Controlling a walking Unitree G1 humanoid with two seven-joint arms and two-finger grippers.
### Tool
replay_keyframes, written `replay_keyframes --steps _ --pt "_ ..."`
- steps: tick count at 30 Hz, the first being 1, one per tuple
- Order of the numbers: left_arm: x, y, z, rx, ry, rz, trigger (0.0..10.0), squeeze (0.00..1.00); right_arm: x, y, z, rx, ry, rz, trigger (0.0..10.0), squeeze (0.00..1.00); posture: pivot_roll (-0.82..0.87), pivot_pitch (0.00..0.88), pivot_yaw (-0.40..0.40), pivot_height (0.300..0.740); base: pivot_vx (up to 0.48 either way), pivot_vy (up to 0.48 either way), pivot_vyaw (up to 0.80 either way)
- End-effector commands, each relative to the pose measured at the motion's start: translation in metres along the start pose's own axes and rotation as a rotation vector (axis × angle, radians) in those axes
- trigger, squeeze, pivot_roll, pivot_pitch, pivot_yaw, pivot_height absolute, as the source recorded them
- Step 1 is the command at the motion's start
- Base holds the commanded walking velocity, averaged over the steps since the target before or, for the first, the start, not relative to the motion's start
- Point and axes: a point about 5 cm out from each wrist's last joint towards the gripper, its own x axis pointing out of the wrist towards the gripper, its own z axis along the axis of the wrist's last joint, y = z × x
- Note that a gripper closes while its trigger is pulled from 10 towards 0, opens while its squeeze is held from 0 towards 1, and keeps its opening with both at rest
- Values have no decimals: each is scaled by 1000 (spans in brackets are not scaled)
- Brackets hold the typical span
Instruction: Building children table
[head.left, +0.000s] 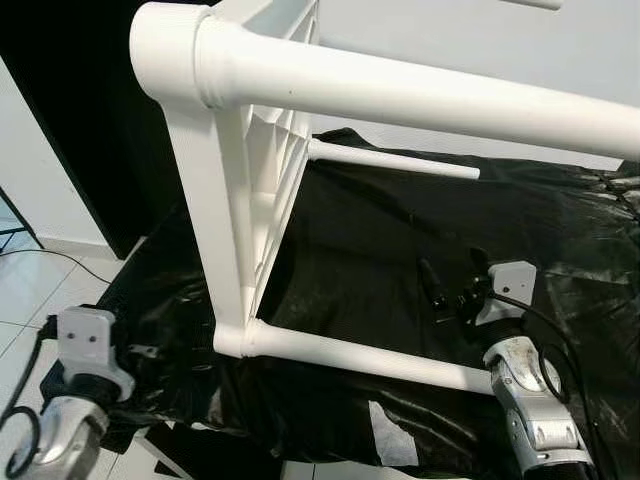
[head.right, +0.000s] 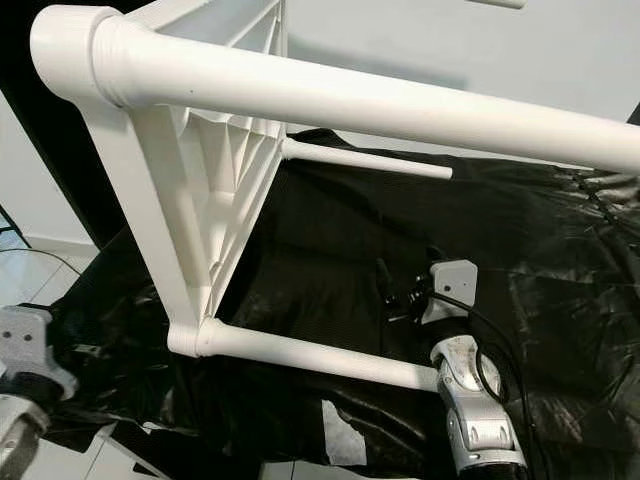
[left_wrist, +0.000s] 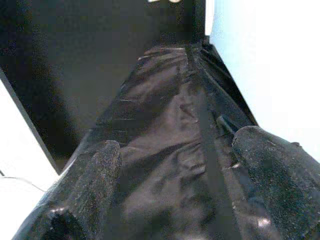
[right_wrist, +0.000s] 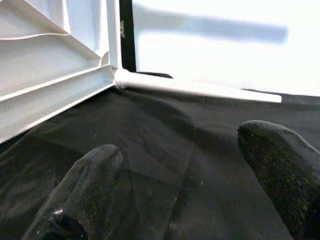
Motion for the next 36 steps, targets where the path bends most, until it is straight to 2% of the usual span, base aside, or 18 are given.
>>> replay_keyframes --steps 1,6,8,10,13,18,21,27,36 --pt "4 6 -3 -16 -7 128 10000 0 0 -6 -3 -6 4 -31 10000 0 74 0 -29 740 0 0 0" --pt "11 6 -2 -38 -25 173 10000 0 0 -7 -3 -6 2 -34 10000 0 71 0 -27 740 0 0 0" --pt "19 6 -9 -125 9 228 10000 0 2 -9 -3 -4 0 -40 10000 0 59 0 -28 740 0 0 0" --pt "19 6 -9 -125 9 228 10000 0 2 -9 -3 -4 0 -40 10000 0 59 0 -28 740 0 0 0" --pt "27 11 -17 -140 66 305 10000 0 1 -13 -3 -16 3 -55 10000 0 47 0 -31 740 0 0 0" --pt "33 18 -14 -117 44 341 10000 0 0 -18 -3 -27 5 -84 10000 0 35 0 -25 740 0 0 0" --pt "38 21 -8 -98 -14 387 10000 0 -2 -22 -3 -22 2 -141 10000 0 24 0 -10 740 0 0 0" --pt "38 17 -5 -115 -46 383 10000 0 -4 -21 -3 -26 0 -152 10000 0 25 0 -9 740 0 0 0" --pt "40 12 -5 -159 -31 363 10000 0 -1 -20 -2 -22 -2 -159 10000 0 37 0 -9 740 0 0 0"
